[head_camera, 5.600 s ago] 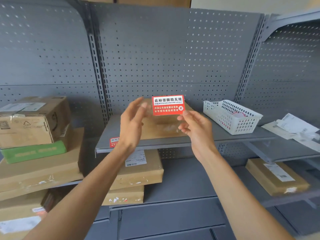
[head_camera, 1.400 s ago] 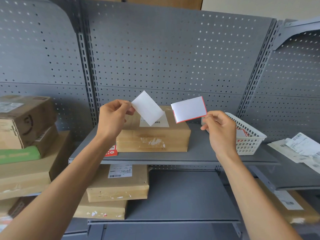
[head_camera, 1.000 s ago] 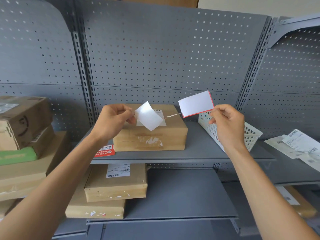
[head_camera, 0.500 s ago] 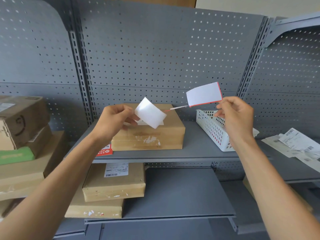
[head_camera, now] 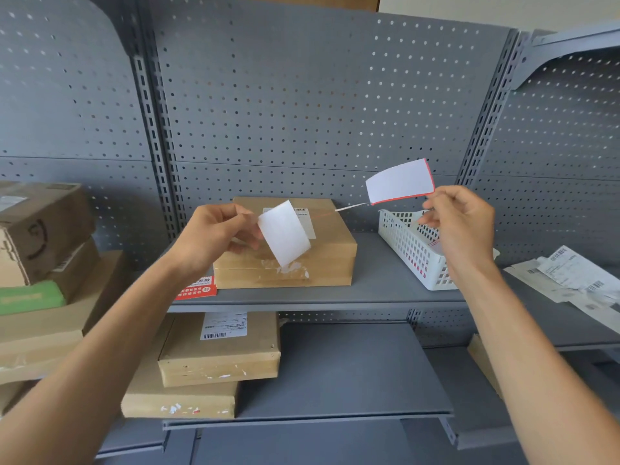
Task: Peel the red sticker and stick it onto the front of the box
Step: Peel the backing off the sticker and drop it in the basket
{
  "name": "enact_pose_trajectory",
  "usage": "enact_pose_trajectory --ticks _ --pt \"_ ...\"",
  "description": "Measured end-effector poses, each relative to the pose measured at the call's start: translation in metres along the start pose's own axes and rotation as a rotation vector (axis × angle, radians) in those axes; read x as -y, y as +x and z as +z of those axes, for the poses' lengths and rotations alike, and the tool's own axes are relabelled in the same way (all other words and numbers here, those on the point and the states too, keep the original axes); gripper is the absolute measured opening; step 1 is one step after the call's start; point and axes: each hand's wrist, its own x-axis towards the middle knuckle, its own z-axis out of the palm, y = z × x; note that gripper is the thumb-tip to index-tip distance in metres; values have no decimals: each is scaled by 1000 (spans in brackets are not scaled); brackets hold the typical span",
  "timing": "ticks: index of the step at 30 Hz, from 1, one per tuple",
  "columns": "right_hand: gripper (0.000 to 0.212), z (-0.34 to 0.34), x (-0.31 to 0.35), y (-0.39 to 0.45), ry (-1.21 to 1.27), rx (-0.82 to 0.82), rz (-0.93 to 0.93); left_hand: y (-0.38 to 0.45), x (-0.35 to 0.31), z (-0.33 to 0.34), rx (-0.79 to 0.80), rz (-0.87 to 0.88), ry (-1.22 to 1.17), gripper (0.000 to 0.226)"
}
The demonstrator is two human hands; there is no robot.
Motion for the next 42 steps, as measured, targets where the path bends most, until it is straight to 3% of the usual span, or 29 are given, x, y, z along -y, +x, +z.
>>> enact_pose_trajectory --ticks 16,24,33,37,40,42 --pt "14 -30 9 26 -15 -76 -14 -3 -3 -16 248 -55 202 21" --pt "17 -62 -6 45 -312 -86 -14 -2 -4 -18 117 16 40 27" --pt "16 -83 -37 48 -654 113 166 5 -2 -10 8 43 -60 29" --pt "30 -92 -38 52 -754 87 189 6 0 -9 9 35 -51 32" --pt "12 -96 -33 50 -772 78 195 5 1 -8 3 38 -52 32" --pt "12 -99 -31 49 -762 68 182 4 0 -6 -4 35 -51 34"
